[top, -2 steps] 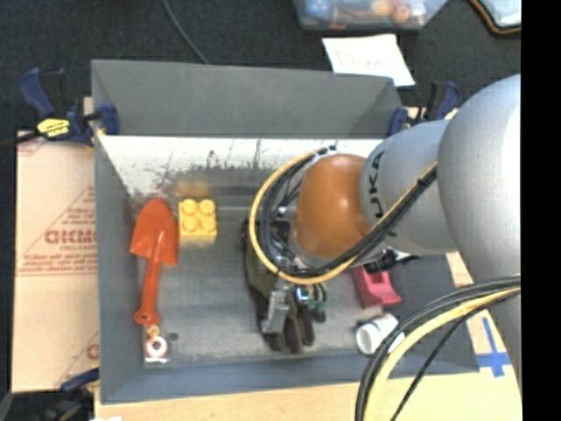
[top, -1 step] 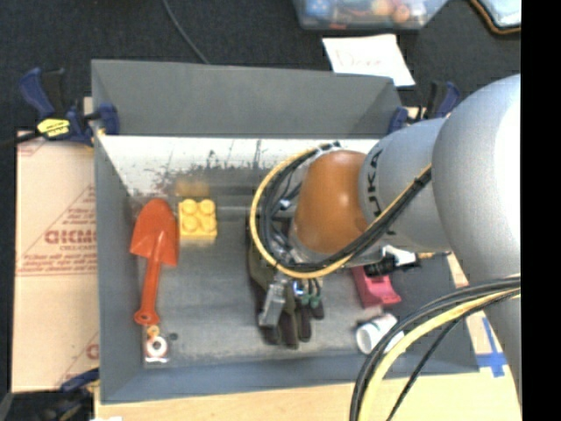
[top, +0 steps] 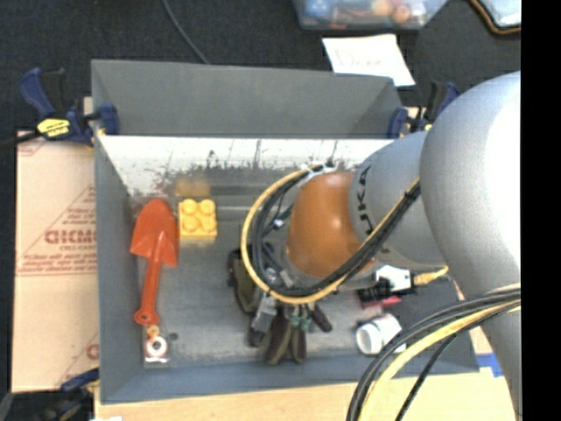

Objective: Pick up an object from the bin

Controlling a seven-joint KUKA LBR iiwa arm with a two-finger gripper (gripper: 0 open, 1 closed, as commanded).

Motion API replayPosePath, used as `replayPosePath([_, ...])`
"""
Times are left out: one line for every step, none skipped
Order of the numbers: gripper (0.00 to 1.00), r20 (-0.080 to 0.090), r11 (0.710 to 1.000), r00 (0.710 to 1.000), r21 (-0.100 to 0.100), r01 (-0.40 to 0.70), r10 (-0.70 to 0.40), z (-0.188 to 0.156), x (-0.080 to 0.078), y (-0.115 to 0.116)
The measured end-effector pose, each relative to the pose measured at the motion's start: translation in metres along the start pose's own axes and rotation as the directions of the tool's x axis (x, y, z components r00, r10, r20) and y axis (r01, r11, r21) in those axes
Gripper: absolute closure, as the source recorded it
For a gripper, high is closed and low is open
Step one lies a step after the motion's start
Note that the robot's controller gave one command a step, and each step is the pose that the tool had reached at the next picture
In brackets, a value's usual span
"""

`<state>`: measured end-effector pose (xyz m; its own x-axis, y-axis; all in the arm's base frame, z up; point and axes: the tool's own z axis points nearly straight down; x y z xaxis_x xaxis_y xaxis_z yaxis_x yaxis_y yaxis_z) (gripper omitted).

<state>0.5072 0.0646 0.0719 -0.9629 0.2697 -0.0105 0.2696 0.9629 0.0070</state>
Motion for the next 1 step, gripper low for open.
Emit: replayPosePath([1.0,0.0,1.0,1.0,0.0,0.0,0.0,0.0,0.0,0.0])
